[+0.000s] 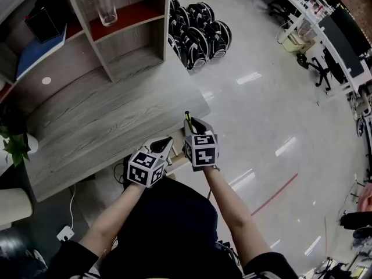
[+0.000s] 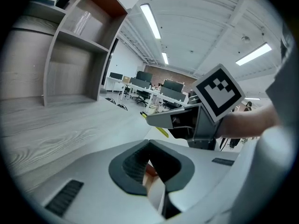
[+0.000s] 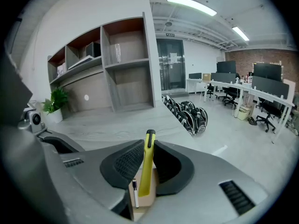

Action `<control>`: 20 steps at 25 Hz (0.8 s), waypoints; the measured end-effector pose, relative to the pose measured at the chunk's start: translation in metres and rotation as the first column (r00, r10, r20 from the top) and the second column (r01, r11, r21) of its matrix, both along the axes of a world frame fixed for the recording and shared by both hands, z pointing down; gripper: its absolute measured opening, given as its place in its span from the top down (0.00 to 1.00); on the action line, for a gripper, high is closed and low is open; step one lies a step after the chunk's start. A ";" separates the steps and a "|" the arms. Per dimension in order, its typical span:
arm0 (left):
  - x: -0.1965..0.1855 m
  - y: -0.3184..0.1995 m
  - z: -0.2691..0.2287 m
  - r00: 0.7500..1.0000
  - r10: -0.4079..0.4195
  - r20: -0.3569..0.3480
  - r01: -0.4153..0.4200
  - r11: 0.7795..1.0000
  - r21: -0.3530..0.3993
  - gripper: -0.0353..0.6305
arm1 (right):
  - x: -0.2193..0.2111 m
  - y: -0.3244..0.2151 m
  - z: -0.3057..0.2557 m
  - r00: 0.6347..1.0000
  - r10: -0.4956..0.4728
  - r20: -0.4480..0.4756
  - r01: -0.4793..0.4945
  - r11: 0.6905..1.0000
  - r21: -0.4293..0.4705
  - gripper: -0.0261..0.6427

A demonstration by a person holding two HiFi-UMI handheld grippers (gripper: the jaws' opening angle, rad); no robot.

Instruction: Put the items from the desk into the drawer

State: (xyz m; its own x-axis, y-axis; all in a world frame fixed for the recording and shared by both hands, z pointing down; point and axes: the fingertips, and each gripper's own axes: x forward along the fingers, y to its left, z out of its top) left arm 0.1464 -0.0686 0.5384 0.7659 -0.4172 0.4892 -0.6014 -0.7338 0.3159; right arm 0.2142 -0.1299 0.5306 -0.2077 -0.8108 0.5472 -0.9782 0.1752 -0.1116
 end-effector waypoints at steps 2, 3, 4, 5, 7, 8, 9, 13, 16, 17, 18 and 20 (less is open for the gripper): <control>0.002 0.005 0.006 1.000 0.000 0.012 0.001 1.000 -0.013 0.93 | 0.001 0.010 0.007 1.000 -0.005 0.001 0.005 1.000 -0.015 0.88; 0.003 0.008 0.009 1.000 0.000 0.018 0.000 1.000 -0.020 0.93 | 0.001 0.015 0.011 1.000 -0.008 0.001 0.008 1.000 -0.024 0.88; 0.004 0.011 0.010 1.000 0.003 0.022 -0.003 1.000 -0.025 0.93 | 0.002 0.020 0.014 1.000 -0.009 0.001 0.009 0.999 -0.033 0.88; 0.006 0.015 0.012 1.000 0.007 0.024 -0.007 1.000 -0.030 0.93 | 0.002 0.025 0.018 1.000 -0.011 0.001 0.011 0.999 -0.042 0.88; 0.008 0.021 0.016 0.999 0.015 0.031 -0.014 0.999 -0.039 0.93 | 0.002 0.035 0.025 1.000 -0.015 0.001 0.015 0.998 -0.058 0.88; 0.009 0.023 0.019 0.999 0.016 0.036 -0.015 0.999 -0.043 0.93 | 0.002 0.039 0.030 1.000 -0.019 0.003 0.019 0.998 -0.066 0.88; 0.009 0.025 0.023 0.999 0.016 0.042 -0.014 0.999 -0.047 0.93 | 0.000 0.042 0.034 1.000 -0.024 0.005 0.024 0.997 -0.075 0.88; 0.006 0.032 0.034 0.998 0.013 0.057 -0.010 0.998 -0.065 0.93 | -0.006 0.053 0.053 0.998 -0.057 0.005 0.057 0.992 -0.113 0.88; 0.002 0.038 0.043 0.997 0.019 0.074 -0.013 0.997 -0.078 0.93 | -0.012 0.057 0.068 0.996 -0.089 -0.001 0.088 0.986 -0.144 0.88; 0.001 0.039 0.047 0.997 0.021 0.080 -0.014 0.996 -0.084 0.93 | -0.014 0.058 0.073 0.995 -0.101 -0.003 0.100 0.983 -0.152 0.88; 0.000 0.041 0.051 0.996 0.020 0.085 -0.013 0.996 -0.091 0.93 | -0.016 0.059 0.078 0.993 -0.115 -0.007 0.112 0.981 -0.159 0.88; -0.003 0.043 0.058 0.996 0.014 0.093 -0.004 0.994 -0.105 0.93 | -0.019 0.058 0.088 0.990 -0.141 -0.021 0.136 0.975 -0.175 0.88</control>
State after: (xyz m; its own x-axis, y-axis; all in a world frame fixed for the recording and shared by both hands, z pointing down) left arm 0.1434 -0.0254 0.5959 0.7184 -0.3532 0.5993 -0.6253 -0.7055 0.3337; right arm 0.1948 -0.0719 0.6187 -0.2906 -0.6684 0.6847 -0.9494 0.2903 -0.1196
